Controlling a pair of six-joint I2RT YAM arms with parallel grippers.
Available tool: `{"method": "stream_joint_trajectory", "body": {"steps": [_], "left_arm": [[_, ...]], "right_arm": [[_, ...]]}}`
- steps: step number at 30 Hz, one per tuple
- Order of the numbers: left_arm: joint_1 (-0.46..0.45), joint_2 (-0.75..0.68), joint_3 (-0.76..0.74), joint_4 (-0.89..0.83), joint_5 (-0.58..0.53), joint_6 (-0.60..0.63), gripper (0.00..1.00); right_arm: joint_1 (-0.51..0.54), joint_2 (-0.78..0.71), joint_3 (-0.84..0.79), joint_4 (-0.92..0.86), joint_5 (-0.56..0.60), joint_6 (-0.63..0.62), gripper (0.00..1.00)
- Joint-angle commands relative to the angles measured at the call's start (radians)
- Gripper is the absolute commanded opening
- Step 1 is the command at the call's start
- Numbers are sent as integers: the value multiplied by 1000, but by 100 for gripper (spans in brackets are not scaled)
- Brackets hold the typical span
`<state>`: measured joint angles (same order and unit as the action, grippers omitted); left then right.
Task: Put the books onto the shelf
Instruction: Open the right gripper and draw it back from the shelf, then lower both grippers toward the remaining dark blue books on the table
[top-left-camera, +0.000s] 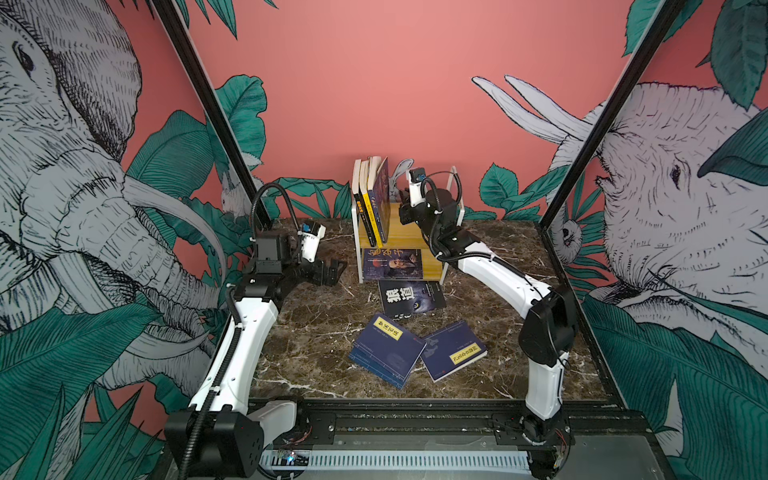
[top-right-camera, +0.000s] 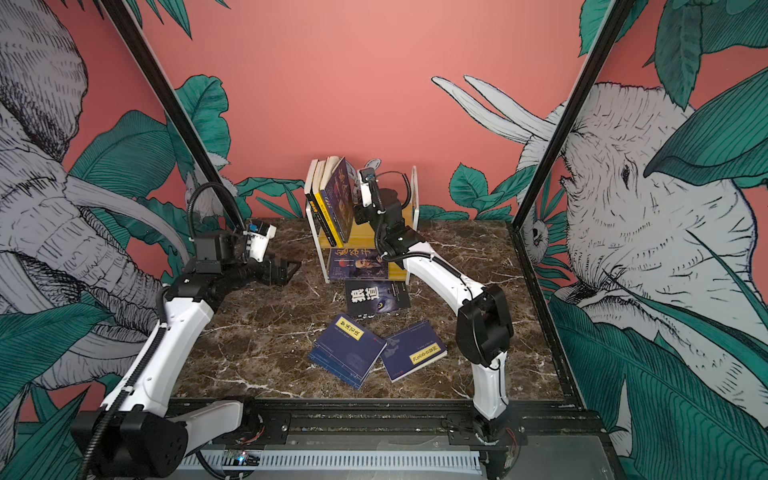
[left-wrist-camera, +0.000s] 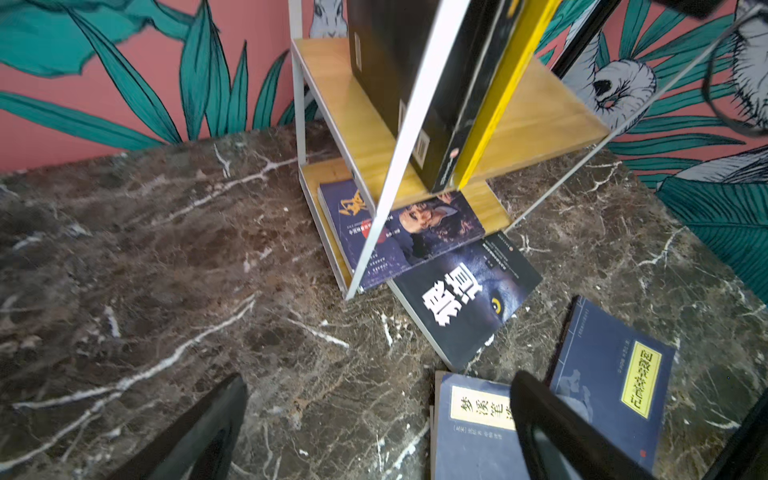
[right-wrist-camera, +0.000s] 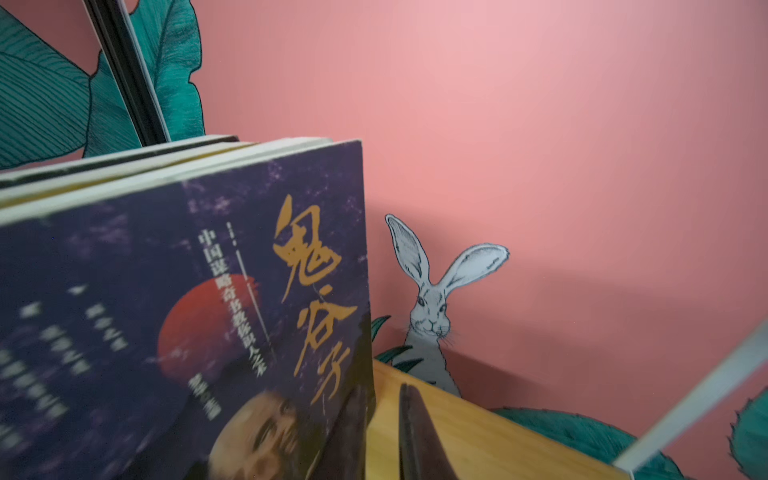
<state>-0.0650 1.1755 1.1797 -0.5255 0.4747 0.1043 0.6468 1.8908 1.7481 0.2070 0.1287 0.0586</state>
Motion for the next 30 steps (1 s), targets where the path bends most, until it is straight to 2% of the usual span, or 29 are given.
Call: {"method": "stream_joint_trajectory", "body": {"steps": [1,5,8,17,21,22,26,29,30], "left_arm": [[-3,20,54,-31,4,27,100],[-4,45,78,-30,13,-1,99],[-4,47,43,-20,20,-43,99],[-7,-29,-181,-1,79,-123,98],[-6,-48,-279,-15,119,-149,90],[-8,-47,-309,-3,163,-169,89],[-21,-19,-386,47,219,-218,87],[-45,26,-404,56,219,-215,86],[-60,44,-403,51,220,-203,82]], "right_arm": [[27,-113,-107,47,30,-2,21],[65,-253,-263,42,57,1,33],[98,-373,-388,24,92,4,42],[165,-684,-739,-76,182,48,76],[203,-797,-858,-118,217,46,90],[213,-821,-889,-118,219,48,94],[250,-882,-975,-141,224,74,96],[287,-906,-1024,-166,201,103,92],[298,-910,-1042,-173,191,108,90]]}}
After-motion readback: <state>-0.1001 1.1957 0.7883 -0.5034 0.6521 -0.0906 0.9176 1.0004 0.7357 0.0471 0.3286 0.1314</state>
